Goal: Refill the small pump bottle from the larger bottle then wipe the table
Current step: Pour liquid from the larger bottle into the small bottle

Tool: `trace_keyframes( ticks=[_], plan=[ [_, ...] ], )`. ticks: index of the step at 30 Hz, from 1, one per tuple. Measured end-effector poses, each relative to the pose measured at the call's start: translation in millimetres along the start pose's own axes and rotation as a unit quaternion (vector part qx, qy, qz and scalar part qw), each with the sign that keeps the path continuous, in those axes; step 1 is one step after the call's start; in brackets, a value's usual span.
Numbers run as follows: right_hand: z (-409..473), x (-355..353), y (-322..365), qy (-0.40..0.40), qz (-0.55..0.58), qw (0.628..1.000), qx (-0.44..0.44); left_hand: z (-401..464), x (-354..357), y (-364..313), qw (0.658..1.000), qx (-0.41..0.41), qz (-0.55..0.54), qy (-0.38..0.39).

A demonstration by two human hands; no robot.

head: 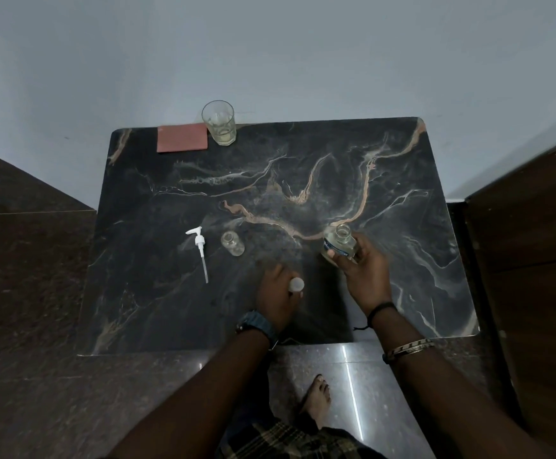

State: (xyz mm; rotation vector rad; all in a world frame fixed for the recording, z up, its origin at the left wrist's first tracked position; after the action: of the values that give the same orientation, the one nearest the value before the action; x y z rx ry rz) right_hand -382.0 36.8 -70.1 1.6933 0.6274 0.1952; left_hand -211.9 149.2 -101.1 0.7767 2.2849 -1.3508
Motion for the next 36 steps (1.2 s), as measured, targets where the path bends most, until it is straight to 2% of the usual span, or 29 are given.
trace_keyframes(
  ticks=[4, 10, 14, 17, 20, 22, 25, 28, 32, 36],
  plan=[
    [0, 1, -1, 0.000, -0.008, 1.000, -0.001, 3, 11, 8, 0.999, 0.016, 0.048, 0.008],
    [-2, 3, 1, 0.000, -0.035, 0.999, 0.002, -1, 14, 15, 1.000, 0.005, -0.001, -0.012],
    [-3, 5, 4, 0.005, -0.042, 0.999, 0.007, -15, 8, 20, 0.998, 0.014, -0.044, -0.052],
    [-3, 6, 6, 0.013, -0.037, 0.999, 0.014, -32, -4, 35, 0.993, 0.001, -0.050, -0.105],
    [0, 9, 14, 0.031, -0.031, 0.999, 0.003, -49, -29, 57, 0.978, -0.029, -0.045, -0.201],
    [2, 12, 22, 0.033, -0.032, 0.999, -0.004, -56, -48, 71, 0.961, -0.062, -0.077, -0.259],
    [6, 17, 28, 0.039, -0.057, 0.998, -0.003, -55, -72, 86, 0.938, -0.096, -0.153, -0.296],
    [13, 25, 37, 0.055, -0.094, 0.994, -0.015, -46, -88, 94, 0.934, -0.090, -0.194, -0.288],
    [24, 40, 49, 0.081, -0.084, 0.993, -0.026, -25, -96, 94, 0.944, -0.074, -0.228, -0.228],
    [33, 51, 64, 0.091, -0.119, 0.987, -0.058, -8, -96, 91, 0.941, -0.039, -0.272, -0.195]
  ],
)
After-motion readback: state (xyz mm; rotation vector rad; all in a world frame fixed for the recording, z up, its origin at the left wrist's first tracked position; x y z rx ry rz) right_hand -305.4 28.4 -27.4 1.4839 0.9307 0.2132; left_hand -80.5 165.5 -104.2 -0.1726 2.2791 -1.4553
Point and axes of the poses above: each hand's wrist, its own z-axis towards the middle knuckle, its own x-axis out of the palm, y = z × x, the point moved 4 cm from there along z, towards the middle knuckle, and after that the axes turned 13 degrees about y, right-handed, at the moved point
